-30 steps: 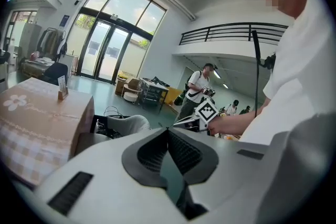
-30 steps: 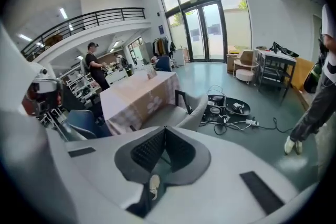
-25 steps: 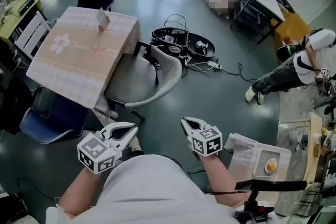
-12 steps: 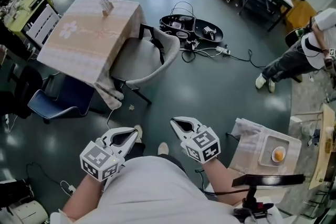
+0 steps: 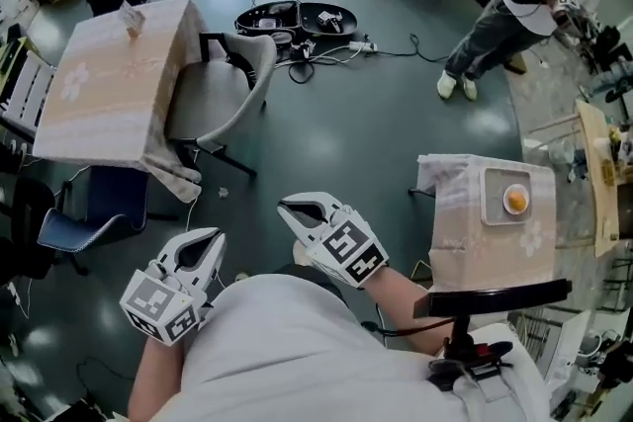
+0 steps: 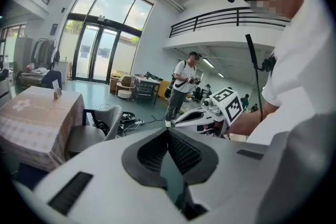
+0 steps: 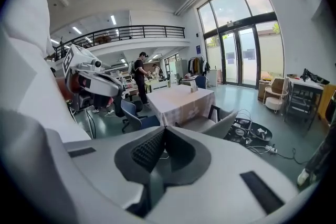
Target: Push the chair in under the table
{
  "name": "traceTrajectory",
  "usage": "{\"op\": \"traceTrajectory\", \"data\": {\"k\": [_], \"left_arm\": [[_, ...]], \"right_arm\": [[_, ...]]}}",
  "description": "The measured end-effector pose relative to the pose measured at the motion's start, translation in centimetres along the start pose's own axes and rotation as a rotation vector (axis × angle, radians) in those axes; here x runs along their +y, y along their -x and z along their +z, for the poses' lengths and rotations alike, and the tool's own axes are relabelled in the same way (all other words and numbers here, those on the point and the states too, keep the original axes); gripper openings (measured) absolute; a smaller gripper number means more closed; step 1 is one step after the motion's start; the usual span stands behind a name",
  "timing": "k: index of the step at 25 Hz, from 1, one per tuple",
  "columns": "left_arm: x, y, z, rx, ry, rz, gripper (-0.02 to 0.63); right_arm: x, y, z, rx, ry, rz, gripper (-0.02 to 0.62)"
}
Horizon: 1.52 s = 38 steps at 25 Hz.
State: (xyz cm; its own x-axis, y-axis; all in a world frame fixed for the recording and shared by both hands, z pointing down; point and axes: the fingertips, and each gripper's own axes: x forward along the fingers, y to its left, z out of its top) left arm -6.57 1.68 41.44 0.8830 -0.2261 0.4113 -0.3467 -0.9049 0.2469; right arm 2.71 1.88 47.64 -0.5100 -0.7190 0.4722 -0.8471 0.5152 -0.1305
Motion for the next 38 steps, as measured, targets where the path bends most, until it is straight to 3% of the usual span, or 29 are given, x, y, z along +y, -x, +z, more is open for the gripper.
{"op": "traceTrajectory", "data": {"k": [12,18,38], "left_arm": [[1.9,11.4,-6.5,0.008,0.027,-0.042,0.012],[3.2,15.4,-9.1,0.025,0.041,-0.047,0.012],[4.9,17.7,-9.2,-0.059,0.052,-0.113,0.012]], "right_arm": [[13.7,-4.2,1.2,0.004,0.045,-0.008,0.014],[18.5,-5.8,1.5,0.002,0.049,-0.013,0.014],[20.9,-7.3,3.6,0.061,0.103,-0.044,0.014]]}}
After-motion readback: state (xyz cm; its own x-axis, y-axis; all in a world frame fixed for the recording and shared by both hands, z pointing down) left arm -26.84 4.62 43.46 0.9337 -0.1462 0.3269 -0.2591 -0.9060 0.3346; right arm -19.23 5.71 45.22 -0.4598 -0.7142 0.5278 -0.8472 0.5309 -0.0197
